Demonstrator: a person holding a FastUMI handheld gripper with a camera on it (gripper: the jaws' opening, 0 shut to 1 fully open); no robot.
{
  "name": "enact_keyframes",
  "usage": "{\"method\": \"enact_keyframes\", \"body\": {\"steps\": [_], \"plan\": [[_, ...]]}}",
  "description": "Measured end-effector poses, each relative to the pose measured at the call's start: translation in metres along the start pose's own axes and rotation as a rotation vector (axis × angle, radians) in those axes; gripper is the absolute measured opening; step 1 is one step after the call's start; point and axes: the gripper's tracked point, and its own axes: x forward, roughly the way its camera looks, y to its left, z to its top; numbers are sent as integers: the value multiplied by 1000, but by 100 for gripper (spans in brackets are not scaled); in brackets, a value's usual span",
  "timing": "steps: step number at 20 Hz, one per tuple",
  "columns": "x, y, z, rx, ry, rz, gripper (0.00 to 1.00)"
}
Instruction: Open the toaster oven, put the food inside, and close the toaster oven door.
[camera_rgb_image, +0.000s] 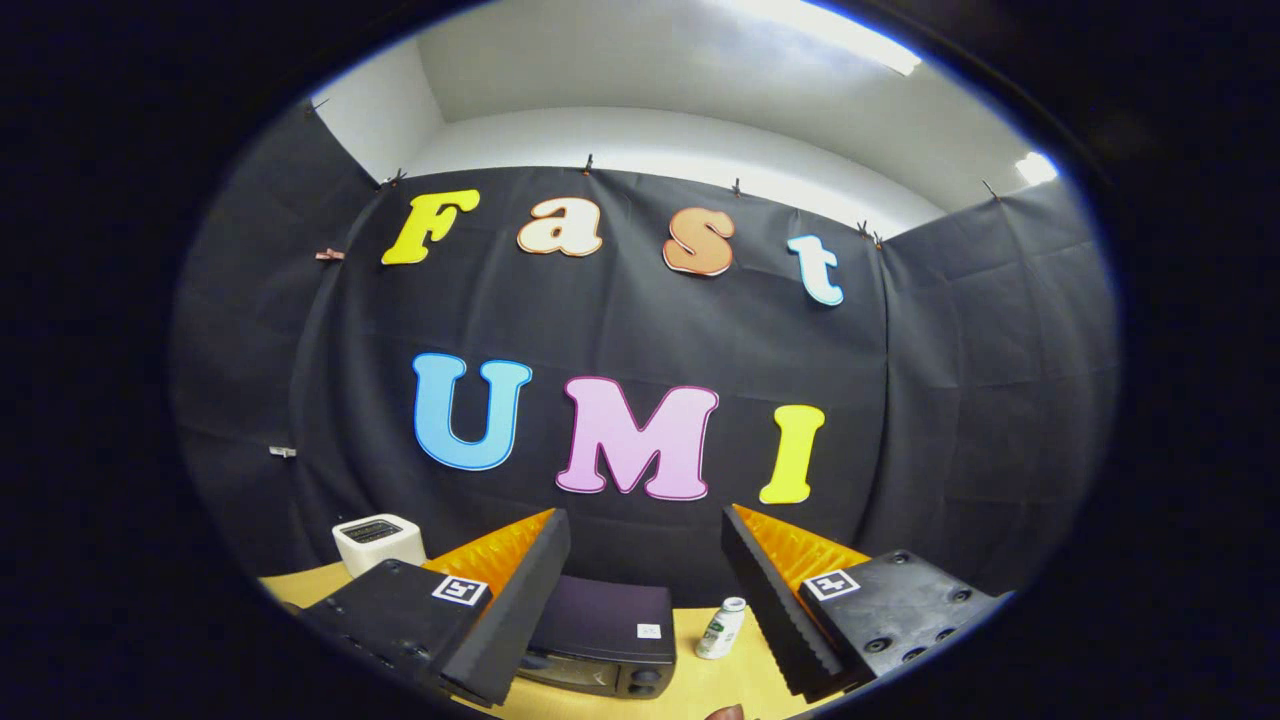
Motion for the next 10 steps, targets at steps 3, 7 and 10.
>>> {"method": "enact_keyframes", "body": {"steps": [3, 7, 10], "plan": [[-5, -20, -3, -31, 7, 3, 97], [-10, -35, -20, -11, 56, 49, 97], [-12, -60, -19, 9, 53, 26, 97]]}}
